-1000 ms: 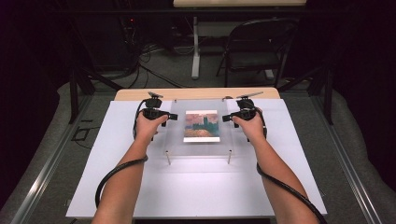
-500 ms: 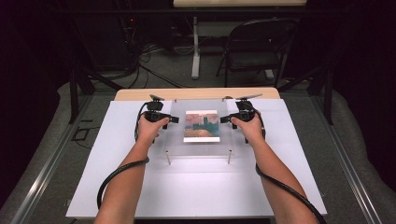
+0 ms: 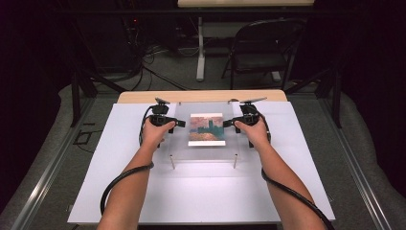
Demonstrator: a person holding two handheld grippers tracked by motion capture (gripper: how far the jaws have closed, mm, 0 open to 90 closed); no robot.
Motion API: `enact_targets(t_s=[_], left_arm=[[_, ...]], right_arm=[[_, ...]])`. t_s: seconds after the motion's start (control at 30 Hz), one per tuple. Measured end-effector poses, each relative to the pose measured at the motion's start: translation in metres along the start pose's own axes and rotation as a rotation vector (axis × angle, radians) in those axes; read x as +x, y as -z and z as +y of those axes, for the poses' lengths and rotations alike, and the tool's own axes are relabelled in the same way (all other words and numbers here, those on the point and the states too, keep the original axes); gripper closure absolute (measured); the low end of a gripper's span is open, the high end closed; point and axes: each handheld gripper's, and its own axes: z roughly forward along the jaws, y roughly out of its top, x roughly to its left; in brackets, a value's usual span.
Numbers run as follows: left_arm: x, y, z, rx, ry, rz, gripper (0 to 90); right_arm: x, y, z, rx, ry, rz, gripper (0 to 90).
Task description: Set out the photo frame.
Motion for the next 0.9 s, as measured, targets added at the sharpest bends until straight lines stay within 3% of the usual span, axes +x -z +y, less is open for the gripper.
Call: enact_targets(t_s=[0.17,0.7,0.9], left_arm=[[-0.004,-0.001,0.0,-0.001,-0.005,0.023,28.7],[-0.018,-0.008,0.005,0.012,0.046,0.11,22.7],[-0.017,-0.009,0.006,0.017,0.06,0.1,21.7]], right_arm=[[0.001,-0.001,0.0,-0.015,-0.003,0.0,32.2],[0.011,-0.002,0.0,-0.006,-0.024,-0.07,30.0],[0.011,-0.003,0.001,0.0,-0.027,-0.067,28.8]])
